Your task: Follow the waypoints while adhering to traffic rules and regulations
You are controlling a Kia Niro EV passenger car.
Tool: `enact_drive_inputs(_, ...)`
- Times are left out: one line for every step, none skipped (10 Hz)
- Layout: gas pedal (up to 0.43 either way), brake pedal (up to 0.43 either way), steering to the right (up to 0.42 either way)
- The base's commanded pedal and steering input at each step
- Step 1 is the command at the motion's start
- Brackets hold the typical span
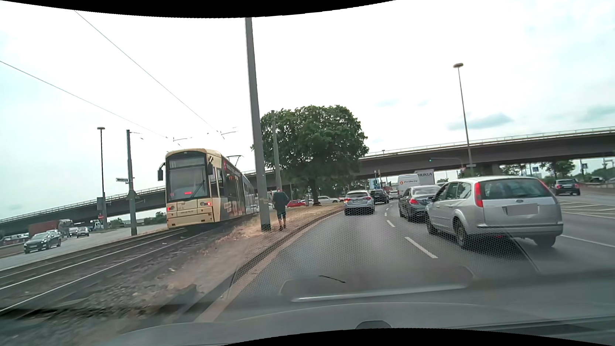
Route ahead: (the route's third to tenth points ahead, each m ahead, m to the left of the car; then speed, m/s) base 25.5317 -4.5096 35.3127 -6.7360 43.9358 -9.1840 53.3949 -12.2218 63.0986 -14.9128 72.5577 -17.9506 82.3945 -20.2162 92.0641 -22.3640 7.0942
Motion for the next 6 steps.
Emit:
enact_drive_inputs(0.319,0.0,0.019)
enact_drive_inputs(0.311,0.0,0.019)
enact_drive_inputs(0.311,0.0,0.019)
enact_drive_inputs(0.287,0.0,0.02)
enact_drive_inputs(0.28,0.0,0.021)
enact_drive_inputs(0.28,0.0,0.022)
